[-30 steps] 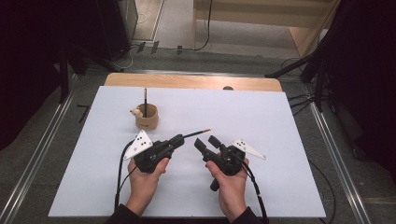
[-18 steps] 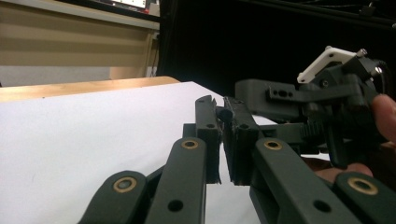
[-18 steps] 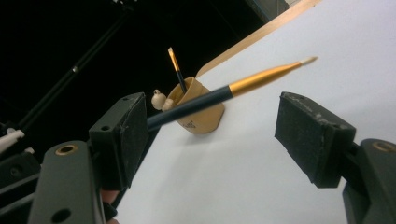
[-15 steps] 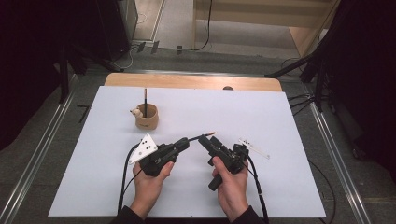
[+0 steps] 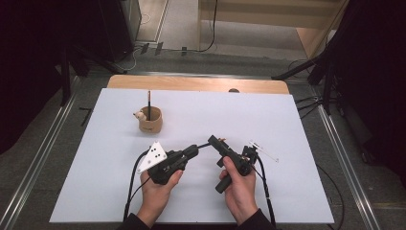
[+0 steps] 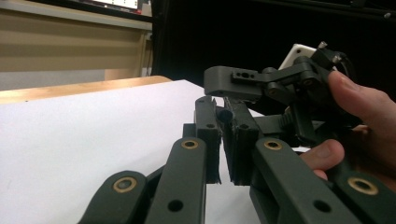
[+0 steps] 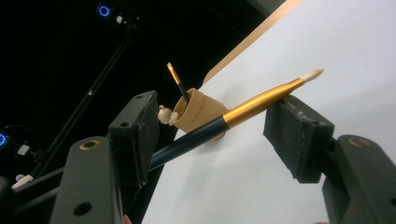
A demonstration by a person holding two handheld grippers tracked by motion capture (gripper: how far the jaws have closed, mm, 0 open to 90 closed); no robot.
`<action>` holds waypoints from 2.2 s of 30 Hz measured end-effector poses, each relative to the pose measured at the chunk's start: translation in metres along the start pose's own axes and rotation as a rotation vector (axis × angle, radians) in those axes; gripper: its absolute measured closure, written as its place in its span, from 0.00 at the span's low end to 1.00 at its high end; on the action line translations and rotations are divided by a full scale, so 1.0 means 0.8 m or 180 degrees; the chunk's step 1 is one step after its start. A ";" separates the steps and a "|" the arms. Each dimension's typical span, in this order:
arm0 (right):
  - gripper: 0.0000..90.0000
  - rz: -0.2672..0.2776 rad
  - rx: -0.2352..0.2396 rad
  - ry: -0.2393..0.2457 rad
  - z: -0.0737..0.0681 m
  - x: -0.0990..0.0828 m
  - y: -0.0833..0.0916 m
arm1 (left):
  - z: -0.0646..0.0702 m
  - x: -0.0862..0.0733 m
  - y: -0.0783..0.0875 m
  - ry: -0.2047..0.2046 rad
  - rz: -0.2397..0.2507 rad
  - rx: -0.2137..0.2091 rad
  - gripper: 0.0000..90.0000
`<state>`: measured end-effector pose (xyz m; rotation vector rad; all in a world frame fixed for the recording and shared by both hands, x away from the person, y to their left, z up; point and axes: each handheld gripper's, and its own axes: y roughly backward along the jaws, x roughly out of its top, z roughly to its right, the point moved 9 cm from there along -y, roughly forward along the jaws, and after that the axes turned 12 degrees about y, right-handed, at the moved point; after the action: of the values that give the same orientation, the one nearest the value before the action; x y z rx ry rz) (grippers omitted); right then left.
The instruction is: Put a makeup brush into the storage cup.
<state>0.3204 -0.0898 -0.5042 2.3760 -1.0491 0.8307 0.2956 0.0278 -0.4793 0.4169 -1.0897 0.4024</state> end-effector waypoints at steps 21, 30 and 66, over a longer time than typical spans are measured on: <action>0.94 0.0228 0.0439 0.0377 -0.012 0.024 0.011 | 0.010 -0.024 -0.015 -0.0018 -0.0366 -0.0069 0.56; 0.94 0.0158 0.0381 0.0916 -0.024 0.020 0.008 | 0.013 -0.024 -0.018 -0.0074 -0.0525 -0.0014 0.57; 0.93 -0.0114 0.0426 0.2181 -0.072 -0.011 -0.003 | 0.020 -0.024 -0.022 -0.0029 -0.0805 0.0061 0.80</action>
<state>0.2970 -0.0506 -0.4676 1.9444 -0.6743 1.5834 0.2848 0.0025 -0.4922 0.5667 -1.0275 0.1876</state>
